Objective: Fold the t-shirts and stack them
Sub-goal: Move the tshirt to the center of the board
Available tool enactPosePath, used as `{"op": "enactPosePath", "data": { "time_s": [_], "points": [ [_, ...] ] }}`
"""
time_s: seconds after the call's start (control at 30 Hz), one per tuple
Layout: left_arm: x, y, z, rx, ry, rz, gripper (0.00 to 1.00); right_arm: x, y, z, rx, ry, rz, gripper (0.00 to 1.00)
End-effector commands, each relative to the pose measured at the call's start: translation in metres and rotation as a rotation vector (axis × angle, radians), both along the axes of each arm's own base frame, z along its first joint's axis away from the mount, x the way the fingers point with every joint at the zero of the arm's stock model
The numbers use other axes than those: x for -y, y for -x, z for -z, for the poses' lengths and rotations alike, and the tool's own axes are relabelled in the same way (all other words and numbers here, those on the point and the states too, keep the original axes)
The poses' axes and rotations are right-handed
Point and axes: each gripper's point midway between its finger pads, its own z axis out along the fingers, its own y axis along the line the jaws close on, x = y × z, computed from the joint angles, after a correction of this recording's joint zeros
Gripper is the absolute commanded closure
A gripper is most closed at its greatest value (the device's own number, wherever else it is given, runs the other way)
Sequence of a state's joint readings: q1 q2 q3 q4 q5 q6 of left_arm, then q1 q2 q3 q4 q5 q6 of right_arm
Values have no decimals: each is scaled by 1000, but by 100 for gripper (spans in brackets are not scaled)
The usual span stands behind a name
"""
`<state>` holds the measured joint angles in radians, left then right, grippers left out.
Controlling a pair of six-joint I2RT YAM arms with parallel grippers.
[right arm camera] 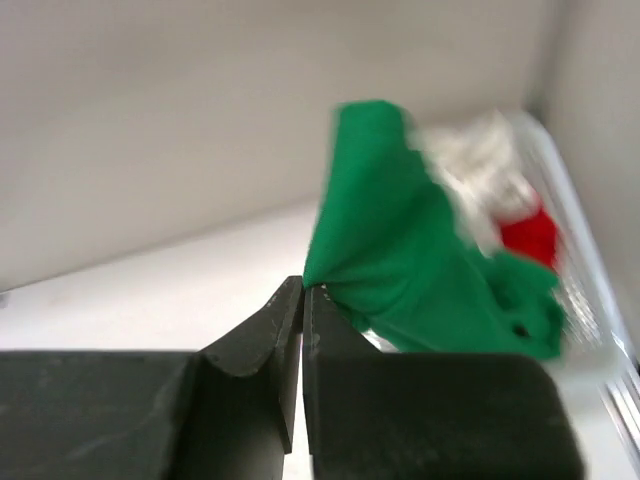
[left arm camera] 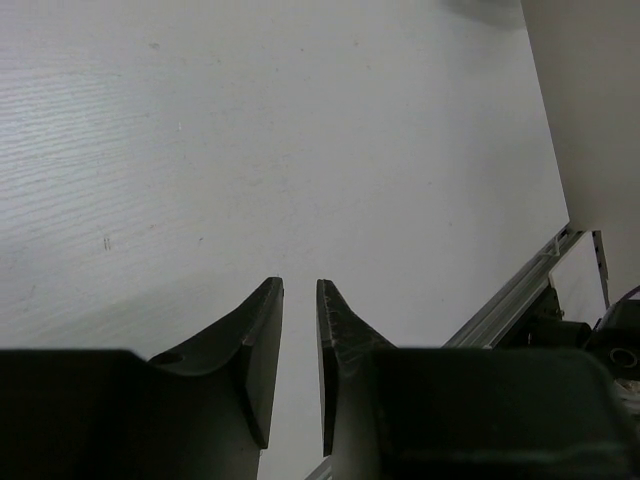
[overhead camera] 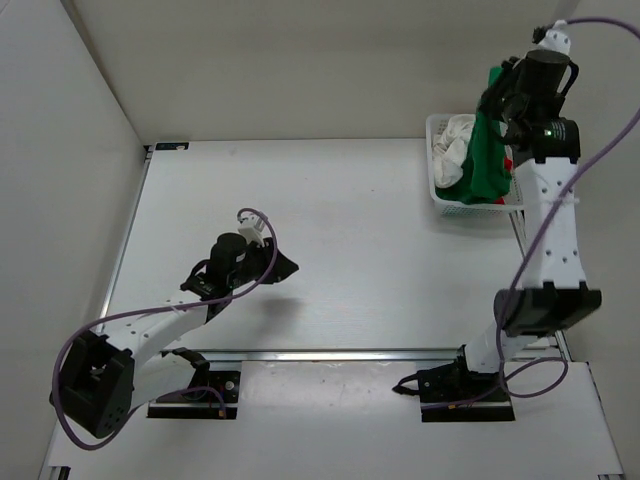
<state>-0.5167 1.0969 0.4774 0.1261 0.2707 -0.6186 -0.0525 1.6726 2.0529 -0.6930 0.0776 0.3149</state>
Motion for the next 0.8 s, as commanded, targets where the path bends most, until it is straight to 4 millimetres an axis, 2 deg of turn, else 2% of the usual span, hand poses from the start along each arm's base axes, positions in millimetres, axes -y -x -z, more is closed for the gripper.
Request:
{"op": "enactPosePath", "data": {
  "time_s": [0.0,0.03,0.07,0.1,0.13,0.17,0.23,0.27,0.33,0.4,0.43,0.47,0.5,0.53,0.57,0.6,0.63,0.67,0.7,0.73,0.77],
  "points": [
    [-5,-13,-34,64,45,-28,69,-79,62,-133,361,86,-174,99],
    [-6,-15,-36,65,52,-31,69,-106,82,-161,444,109,-226,100],
    [-11,-17,-38,67,52,-48,69,-116,90,-174,485,123,-229,100],
    [-17,-22,-40,66,59,-74,68,-144,108,-192,548,141,-295,100],
    [-20,-22,-41,63,68,-79,69,-164,129,-209,600,157,-326,100],
    [-26,-25,-44,66,76,-98,68,-169,135,-217,624,151,-307,100],
    [-41,-32,-48,73,83,-146,69,-197,163,-239,698,185,-361,100],
    [-46,-34,-54,88,90,-166,68,-196,171,-250,732,200,-355,100],
    [-60,-39,-55,87,73,-204,68,-220,186,-257,774,193,-403,100],
    [-70,-43,-56,84,71,-245,69,-230,185,-250,770,178,-445,100],
    [-74,-47,-63,99,73,-257,68,-227,174,-244,754,191,-447,100],
    [-75,-47,-64,101,73,-262,68,-220,156,-228,708,180,-437,100],
    [-78,-47,-66,100,78,-276,68,-231,147,-213,681,179,-513,100],
    [-83,-48,-62,95,76,-292,68,-228,126,-187,624,137,-551,100],
    [-85,-47,-62,99,78,-302,68,-216,98,-149,533,106,-538,100],
    [-88,-47,-63,104,81,-317,68,-227,84,-118,490,91,-614,100],
    [-92,-47,-57,87,74,-328,68,-220,68,-100,457,58,-626,100],
    [-95,-46,-55,85,69,-341,67,-213,44,-59,370,30,-618,100],
    [-99,-47,-54,89,61,-359,67,-219,37,-40,344,10,-661,100],
    [-98,-47,-56,99,58,-357,67,-218,18,-12,291,4,-665,100],
    [-101,-44,-46,67,38,-366,68,-211,-4,20,230,6,-641,100]
  ]
}}
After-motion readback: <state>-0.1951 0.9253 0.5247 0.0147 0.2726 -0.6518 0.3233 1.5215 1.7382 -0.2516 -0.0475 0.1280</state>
